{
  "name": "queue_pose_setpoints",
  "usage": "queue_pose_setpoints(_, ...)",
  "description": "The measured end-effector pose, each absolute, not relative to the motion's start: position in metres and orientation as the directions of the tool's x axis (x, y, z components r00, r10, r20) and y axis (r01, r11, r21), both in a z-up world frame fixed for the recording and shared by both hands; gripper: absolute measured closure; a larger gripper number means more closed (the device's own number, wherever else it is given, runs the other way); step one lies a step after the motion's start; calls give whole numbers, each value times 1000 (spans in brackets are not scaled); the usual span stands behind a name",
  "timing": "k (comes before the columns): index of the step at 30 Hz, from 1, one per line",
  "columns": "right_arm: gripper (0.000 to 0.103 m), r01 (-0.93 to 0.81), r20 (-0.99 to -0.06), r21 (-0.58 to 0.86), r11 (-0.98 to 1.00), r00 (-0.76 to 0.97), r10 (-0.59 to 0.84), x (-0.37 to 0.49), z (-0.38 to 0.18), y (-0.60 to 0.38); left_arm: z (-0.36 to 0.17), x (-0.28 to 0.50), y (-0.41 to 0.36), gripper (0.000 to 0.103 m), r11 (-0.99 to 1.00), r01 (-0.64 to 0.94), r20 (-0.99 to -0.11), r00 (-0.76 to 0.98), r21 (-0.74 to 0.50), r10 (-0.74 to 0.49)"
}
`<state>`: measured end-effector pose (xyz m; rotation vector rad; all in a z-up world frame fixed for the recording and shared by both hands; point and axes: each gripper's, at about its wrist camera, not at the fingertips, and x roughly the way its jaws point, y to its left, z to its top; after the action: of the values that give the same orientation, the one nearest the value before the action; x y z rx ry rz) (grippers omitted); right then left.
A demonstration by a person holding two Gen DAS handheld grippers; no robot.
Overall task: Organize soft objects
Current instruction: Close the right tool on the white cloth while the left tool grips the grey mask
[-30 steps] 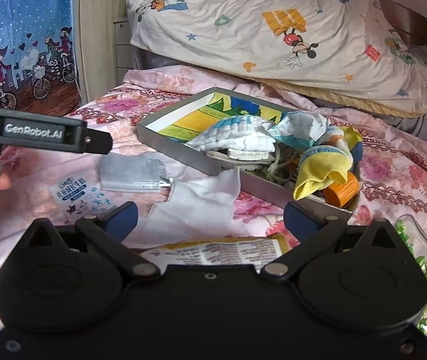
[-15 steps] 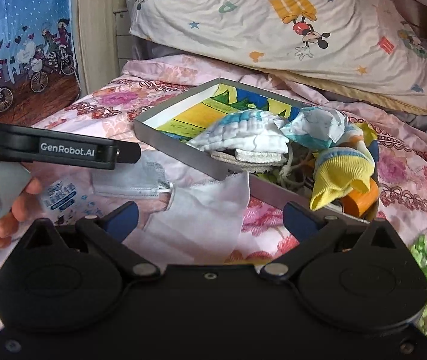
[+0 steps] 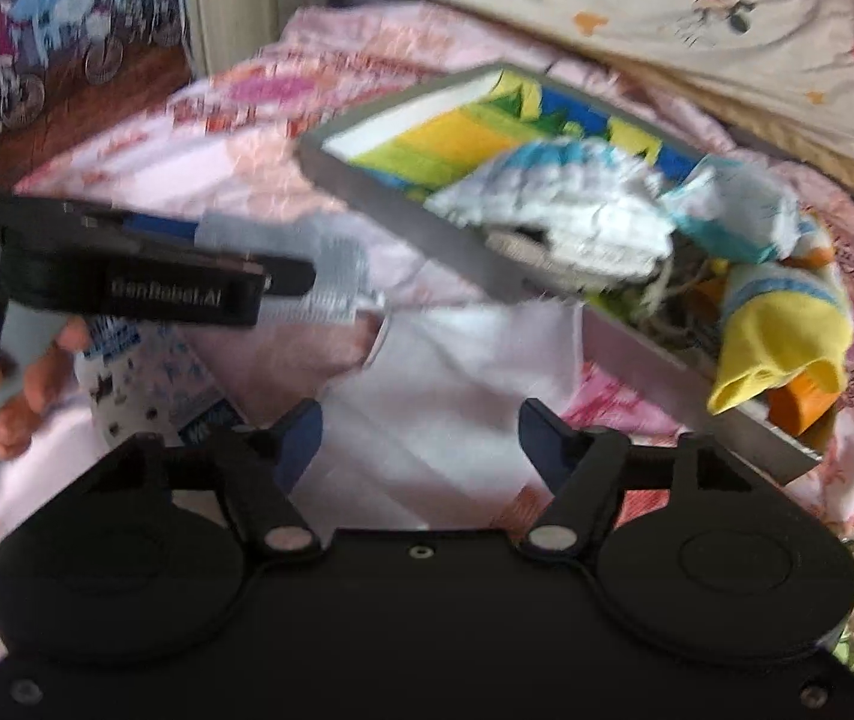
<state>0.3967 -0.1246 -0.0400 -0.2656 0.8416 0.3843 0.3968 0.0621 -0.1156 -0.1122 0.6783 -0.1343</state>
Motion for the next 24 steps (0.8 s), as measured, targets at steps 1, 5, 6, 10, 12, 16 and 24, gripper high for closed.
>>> queue_pose_setpoints(1, 50, -433, -777, -80, 898, 592, 217, 399, -44, -122, -116, 397, 60, 41, 985, 99, -616, 770, -139, -165)
queue_pose_setpoints(5, 61, -445, -787, -67, 893, 574, 227, 401, -54, -117, -117, 395, 54, 53, 987, 120, -609, 777, -107, -161)
queue_pose_setpoints(6, 69, -447, -787, -59, 893, 571, 234, 401, -54, -116, -116, 395, 54, 56, 987, 123, -610, 776, -104, -161)
queue_pose_setpoints(10, 83, -450, -788, -48, 892, 566, 243, 399, -53, -115, -114, 395, 57, 69, 984, 118, -611, 772, -137, -177)
queue_pose_setpoints(12, 87, -446, -784, -47, 894, 571, 244, 396, -54, -117, -111, 394, 57, 74, 983, 115, -606, 775, -143, -179)
queue_pose_setpoints(16, 101, -432, -769, -54, 900, 593, 239, 391, -51, -124, -102, 389, 55, 87, 984, 111, -584, 793, -142, -173)
queue_pose_setpoints(24, 103, -408, -714, -50, 912, 652, 253, 382, -35, -134, -80, 385, 59, 95, 978, 100, -535, 824, -181, -184)
